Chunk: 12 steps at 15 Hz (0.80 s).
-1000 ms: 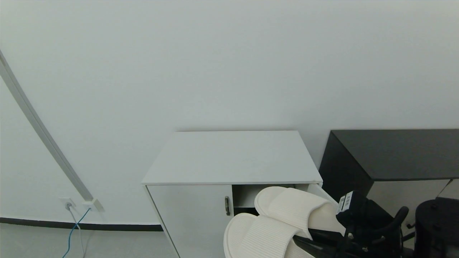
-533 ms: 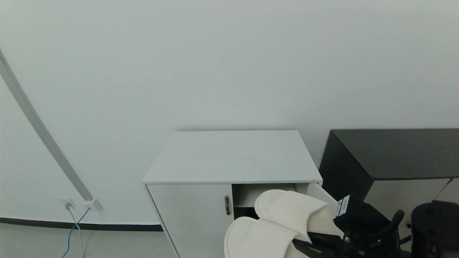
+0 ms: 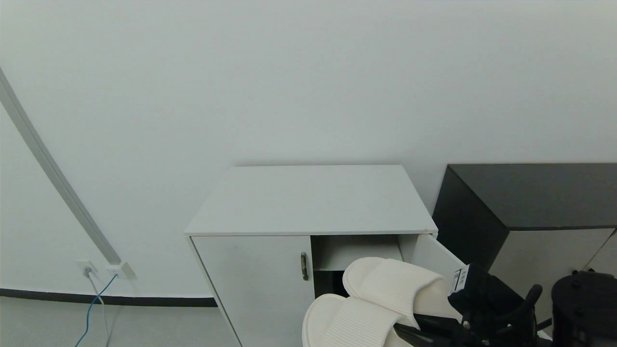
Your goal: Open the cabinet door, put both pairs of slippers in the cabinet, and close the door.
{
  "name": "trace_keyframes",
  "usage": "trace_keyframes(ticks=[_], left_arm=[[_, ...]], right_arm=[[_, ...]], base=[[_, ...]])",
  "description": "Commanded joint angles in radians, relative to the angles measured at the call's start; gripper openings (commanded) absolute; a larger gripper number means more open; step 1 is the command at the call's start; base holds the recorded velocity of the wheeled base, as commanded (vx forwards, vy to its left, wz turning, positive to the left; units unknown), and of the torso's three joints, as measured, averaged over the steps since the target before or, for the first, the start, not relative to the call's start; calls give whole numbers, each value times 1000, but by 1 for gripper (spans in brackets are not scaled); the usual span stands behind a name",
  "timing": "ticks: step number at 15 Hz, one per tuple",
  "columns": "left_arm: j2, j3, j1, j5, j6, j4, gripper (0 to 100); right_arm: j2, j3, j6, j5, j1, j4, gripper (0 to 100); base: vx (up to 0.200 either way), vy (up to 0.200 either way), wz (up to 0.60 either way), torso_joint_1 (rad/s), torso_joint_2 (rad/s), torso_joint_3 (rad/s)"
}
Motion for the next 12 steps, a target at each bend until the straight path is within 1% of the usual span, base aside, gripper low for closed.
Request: trace_keyframes(ticks=[1, 6, 12], left_arm=[[0, 0, 0, 0, 1, 2, 0], [0, 0, 1, 0, 1, 0, 0], [0, 0, 0, 0, -1, 0, 0]], right_arm=[[0, 0, -1, -2, 1, -1, 0], [2, 1, 0, -2, 1, -1, 0], [-4, 11, 0, -2, 1, -1, 0]], base=[[0, 0, 0, -173, 364, 203], [0, 0, 0, -178, 407, 223], [0, 0, 0, -226, 542, 316]])
